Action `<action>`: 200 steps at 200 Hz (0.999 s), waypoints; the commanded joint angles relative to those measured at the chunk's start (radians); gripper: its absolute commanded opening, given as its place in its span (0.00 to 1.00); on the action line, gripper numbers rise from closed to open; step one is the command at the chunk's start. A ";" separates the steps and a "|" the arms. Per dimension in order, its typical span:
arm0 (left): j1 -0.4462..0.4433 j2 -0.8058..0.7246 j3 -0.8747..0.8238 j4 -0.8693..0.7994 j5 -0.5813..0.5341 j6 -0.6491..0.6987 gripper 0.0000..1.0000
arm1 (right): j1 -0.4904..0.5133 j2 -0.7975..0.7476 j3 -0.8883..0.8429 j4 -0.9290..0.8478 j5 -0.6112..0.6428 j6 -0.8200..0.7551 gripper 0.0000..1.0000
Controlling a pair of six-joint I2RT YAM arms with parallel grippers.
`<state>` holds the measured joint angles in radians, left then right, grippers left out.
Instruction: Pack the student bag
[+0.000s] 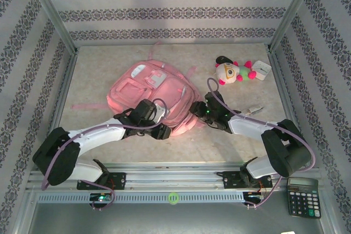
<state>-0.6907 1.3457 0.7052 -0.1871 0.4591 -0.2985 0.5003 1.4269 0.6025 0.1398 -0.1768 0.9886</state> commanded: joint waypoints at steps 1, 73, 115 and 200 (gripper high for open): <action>-0.008 -0.108 0.100 -0.114 0.002 0.207 0.49 | -0.040 -0.077 0.038 -0.069 -0.102 -0.124 0.53; 0.072 -0.186 0.144 -0.330 -0.103 1.063 0.66 | -0.008 -0.406 -0.073 -0.200 -0.086 -0.378 0.65; 0.101 0.003 0.212 -0.213 -0.141 1.341 0.68 | 0.042 -0.541 -0.137 -0.199 -0.036 -0.409 0.65; 0.102 0.189 0.273 -0.153 -0.155 1.480 0.68 | 0.087 -0.638 -0.193 -0.200 -0.026 -0.400 0.65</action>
<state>-0.5999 1.5162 0.9775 -0.3752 0.3218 1.1019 0.5613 0.7940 0.4187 -0.0578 -0.2031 0.6128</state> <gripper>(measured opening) 0.676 0.653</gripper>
